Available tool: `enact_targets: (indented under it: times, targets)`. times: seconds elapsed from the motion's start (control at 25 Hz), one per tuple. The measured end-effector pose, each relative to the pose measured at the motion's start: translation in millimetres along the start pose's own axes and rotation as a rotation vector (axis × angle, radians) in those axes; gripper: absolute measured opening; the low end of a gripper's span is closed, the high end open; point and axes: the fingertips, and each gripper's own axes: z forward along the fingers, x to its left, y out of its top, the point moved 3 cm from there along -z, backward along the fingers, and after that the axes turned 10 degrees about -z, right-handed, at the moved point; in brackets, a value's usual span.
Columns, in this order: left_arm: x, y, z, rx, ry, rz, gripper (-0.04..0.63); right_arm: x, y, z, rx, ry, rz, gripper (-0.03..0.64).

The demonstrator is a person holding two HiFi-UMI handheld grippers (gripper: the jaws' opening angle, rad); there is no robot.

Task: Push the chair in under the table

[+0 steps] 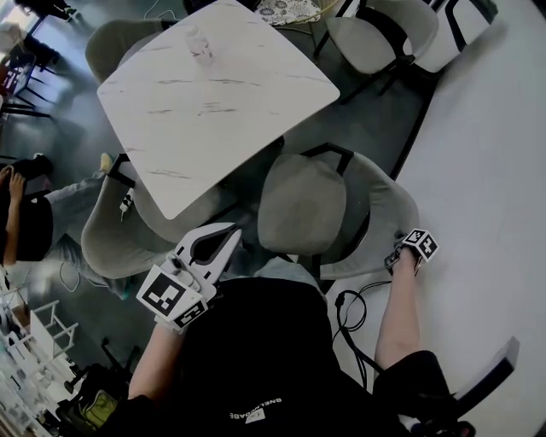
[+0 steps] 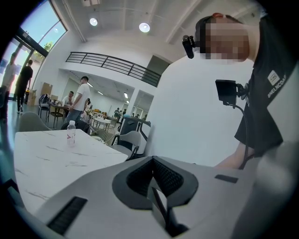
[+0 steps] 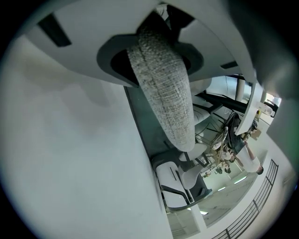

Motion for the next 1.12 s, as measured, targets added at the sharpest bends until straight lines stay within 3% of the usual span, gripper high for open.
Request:
enact_targets:
  times: [0.72, 1.12]
  targets:
    - [13.2, 0.6, -15.9, -0.013, 0.001, -0.014, 0.003, 81.9, -21.8, -2.3, -0.063, -0.017, 0.137, 0.155]
    - [19.9, 0.7, -29.6, -0.027, 0.021, -0.026, 0.003, 127.4, -42.6, -7.0, -0.092, 0.013, 0.271, 0.155]
